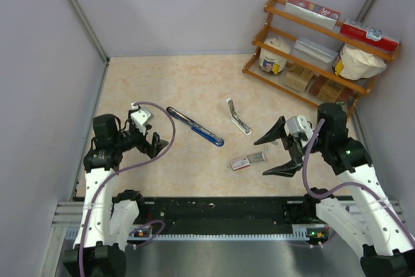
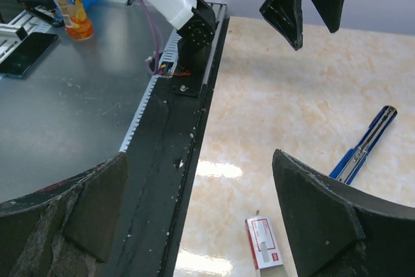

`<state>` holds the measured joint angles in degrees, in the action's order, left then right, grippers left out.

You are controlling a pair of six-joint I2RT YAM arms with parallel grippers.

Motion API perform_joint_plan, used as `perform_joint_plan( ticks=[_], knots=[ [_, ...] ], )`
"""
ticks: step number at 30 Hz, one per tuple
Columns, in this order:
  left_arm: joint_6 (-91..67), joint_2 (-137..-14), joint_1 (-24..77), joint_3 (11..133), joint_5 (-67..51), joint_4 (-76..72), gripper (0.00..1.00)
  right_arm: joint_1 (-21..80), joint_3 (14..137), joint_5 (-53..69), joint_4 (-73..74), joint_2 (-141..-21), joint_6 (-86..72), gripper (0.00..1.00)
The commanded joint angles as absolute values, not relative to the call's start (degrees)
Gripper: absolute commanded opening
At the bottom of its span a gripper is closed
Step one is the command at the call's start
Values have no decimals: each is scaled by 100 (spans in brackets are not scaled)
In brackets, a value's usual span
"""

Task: Load the staples into the stapler
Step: Pick up the staple from the center of the board.

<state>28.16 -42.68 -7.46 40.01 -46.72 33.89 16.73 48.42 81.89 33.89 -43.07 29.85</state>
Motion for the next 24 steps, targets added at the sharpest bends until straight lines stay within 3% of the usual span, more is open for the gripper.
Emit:
perform_joint_plan(
  ticks=[1,5,12,17,24],
  knots=[
    [2918,-4245,-791,3990,-4843,3322,99,1749,5246,8964,3752,-4061,3568,91],
    [2953,-4342,-791,3999,-4843,3331,99,1758,5694,9710,4042,-3964,3498,91],
    [2953,-4307,-791,3982,-4799,3331,99,1977,7390,9712,5912,-4219,4918,94],
    [2953,-4298,-791,3990,-4790,3331,99,1969,8199,8747,8635,-4254,8853,98],
    [2927,-4324,-791,4008,-4772,3340,99,1969,8157,7823,8666,-4140,9439,98]
  ],
)
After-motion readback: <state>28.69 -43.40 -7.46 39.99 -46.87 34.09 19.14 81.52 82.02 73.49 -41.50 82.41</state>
